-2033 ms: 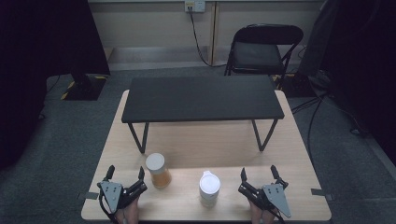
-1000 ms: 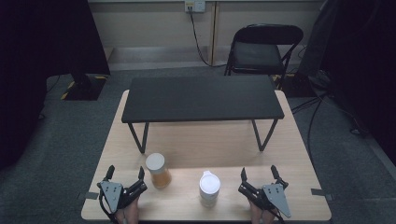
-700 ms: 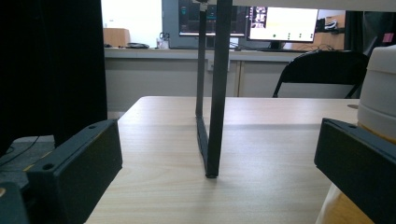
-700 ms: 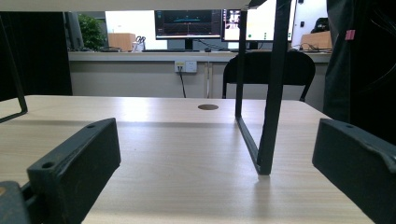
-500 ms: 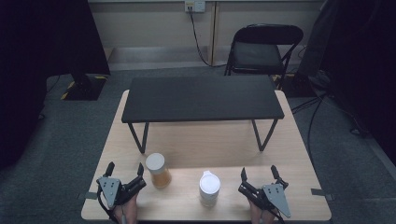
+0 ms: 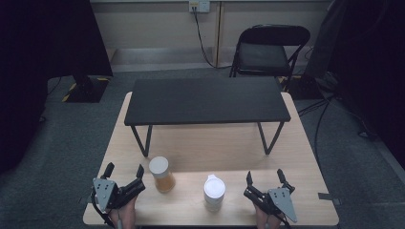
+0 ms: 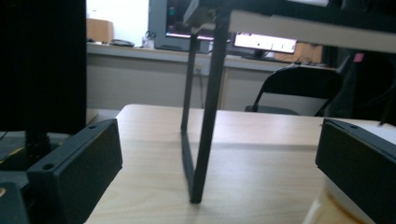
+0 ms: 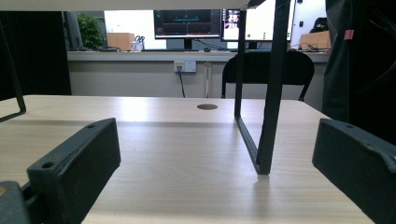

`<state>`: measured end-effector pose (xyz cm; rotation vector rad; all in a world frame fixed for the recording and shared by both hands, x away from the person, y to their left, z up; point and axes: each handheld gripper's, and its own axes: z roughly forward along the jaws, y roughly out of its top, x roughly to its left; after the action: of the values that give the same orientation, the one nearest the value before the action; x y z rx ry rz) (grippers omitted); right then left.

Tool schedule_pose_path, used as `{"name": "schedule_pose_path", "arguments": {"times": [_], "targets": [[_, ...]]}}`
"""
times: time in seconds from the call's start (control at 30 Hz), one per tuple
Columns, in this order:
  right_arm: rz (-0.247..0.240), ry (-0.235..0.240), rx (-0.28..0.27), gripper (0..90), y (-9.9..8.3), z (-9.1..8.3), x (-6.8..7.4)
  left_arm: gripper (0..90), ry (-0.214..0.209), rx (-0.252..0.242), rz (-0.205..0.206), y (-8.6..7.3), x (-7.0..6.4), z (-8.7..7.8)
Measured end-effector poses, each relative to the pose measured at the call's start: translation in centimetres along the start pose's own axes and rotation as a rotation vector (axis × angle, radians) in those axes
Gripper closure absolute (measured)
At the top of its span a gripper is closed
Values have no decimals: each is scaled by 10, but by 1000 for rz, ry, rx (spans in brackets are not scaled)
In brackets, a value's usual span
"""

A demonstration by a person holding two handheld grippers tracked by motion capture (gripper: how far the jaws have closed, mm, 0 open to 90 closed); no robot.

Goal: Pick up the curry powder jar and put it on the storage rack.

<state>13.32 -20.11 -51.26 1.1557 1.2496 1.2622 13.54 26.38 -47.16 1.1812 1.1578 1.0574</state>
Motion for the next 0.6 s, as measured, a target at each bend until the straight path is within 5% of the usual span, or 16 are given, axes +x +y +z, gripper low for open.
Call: {"name": "schedule_pose_path", "arguments": {"times": [0.4, 0.6], "targets": [[0, -1, -1, 0, 0, 0, 0, 0, -106, -50, 6, 18, -9, -6], [0, -1, 0, 0, 0, 0, 0, 0, -162, -32, 11, 21, -14, -4]]}}
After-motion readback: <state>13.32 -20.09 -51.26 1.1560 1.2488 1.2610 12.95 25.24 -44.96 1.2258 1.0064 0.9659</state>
